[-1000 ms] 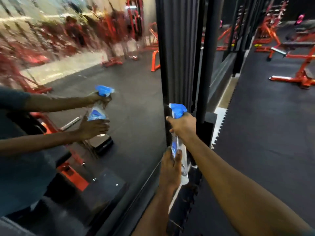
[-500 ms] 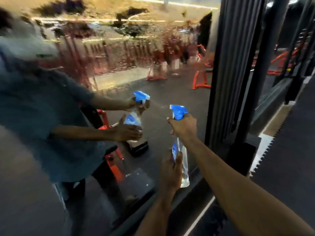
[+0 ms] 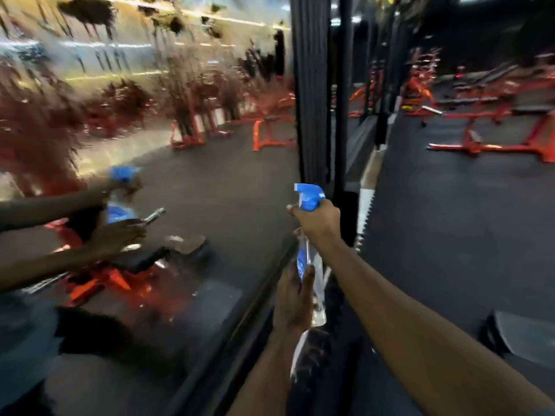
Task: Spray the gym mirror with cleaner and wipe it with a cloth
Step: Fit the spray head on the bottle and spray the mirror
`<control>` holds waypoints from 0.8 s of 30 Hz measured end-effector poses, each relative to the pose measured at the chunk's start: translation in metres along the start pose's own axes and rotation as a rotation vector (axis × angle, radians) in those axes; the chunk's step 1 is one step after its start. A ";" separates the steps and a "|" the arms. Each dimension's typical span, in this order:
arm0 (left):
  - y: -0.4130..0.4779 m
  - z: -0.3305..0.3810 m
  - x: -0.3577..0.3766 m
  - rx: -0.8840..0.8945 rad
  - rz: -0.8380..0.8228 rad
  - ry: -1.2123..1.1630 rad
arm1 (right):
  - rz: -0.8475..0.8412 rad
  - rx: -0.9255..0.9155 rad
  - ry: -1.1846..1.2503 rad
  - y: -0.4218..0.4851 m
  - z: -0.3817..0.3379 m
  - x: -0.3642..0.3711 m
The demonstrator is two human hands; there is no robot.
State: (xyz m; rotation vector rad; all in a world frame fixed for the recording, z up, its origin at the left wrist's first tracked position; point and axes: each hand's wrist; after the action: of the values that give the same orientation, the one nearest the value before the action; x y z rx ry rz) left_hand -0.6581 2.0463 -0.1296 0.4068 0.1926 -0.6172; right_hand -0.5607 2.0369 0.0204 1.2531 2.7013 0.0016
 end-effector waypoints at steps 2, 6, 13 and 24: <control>-0.038 0.021 0.013 -0.004 -0.063 -0.064 | 0.059 0.009 0.007 -0.038 0.001 -0.028; -0.107 0.061 0.044 0.026 -0.162 -0.141 | 0.149 0.015 -0.007 -0.110 0.001 -0.085; -0.233 0.105 0.088 0.060 -0.242 -0.159 | 0.216 0.002 -0.014 -0.241 0.008 -0.168; -0.406 0.105 -0.017 -0.103 -0.025 -0.041 | -0.059 0.007 0.057 -0.409 0.012 -0.085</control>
State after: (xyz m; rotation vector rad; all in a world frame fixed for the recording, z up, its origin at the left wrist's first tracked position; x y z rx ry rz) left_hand -0.9084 1.7102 -0.1567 0.2928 0.1896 -0.6365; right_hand -0.8147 1.7067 -0.0070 1.1931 2.7877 0.0203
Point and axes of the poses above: each hand's wrist, its own y-axis towards the middle knuckle, its own x-axis out of the palm, z = x × y, and after that the axes turned 6 degrees about -z, right-handed
